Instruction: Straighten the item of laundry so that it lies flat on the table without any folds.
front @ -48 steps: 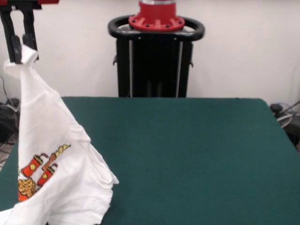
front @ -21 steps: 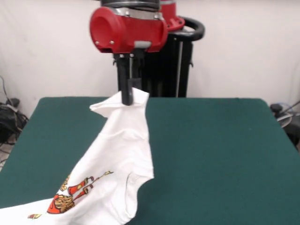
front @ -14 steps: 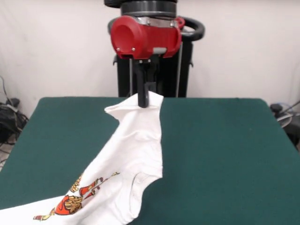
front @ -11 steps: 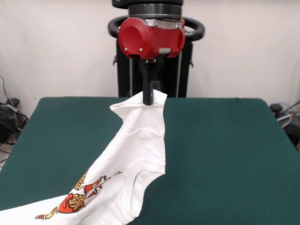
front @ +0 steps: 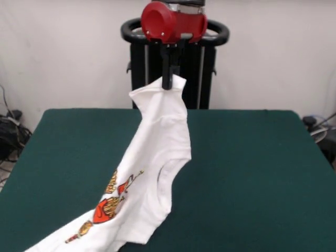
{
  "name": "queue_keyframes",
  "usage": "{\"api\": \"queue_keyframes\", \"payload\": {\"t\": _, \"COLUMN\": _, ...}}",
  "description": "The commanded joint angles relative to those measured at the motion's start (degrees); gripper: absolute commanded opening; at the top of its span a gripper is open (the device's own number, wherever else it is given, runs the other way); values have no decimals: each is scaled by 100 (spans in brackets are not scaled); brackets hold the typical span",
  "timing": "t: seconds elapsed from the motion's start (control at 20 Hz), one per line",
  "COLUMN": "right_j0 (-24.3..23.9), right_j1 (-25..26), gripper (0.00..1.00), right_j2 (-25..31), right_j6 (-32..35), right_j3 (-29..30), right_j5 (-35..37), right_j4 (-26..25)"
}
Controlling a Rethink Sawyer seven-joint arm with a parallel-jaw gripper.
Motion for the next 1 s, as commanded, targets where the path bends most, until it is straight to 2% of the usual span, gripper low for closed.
{"api": "queue_keyframes", "payload": {"t": 0.05, "right_j0": 36, "right_j1": -636, "gripper": 0, "right_j2": -446, "right_j6": 1444, "right_j3": 1409, "right_j5": -341, "right_j4": 385}}
{"api": "queue_keyframes", "payload": {"t": 0.25, "right_j0": 229, "right_j1": -480, "gripper": 0, "right_j2": -740, "right_j6": 1751, "right_j3": 1603, "right_j5": -884, "right_j4": 137}}
{"api": "queue_keyframes", "payload": {"t": 0.45, "right_j0": 596, "right_j1": -172, "gripper": 0, "right_j2": -1276, "right_j6": 2064, "right_j3": 1648, "right_j5": -1430, "right_j4": -158}}
{"api": "queue_keyframes", "payload": {"t": 0.8, "right_j0": 967, "right_j1": 401, "gripper": 0, "right_j2": -1966, "right_j6": 1950, "right_j3": 1538, "right_j5": -1912, "right_j4": -185}}
{"api": "queue_keyframes", "payload": {"t": 1.0, "right_j0": 929, "right_j1": 716, "gripper": 0, "right_j2": -2102, "right_j6": 1727, "right_j3": 1598, "right_j5": -2418, "right_j4": -170}}
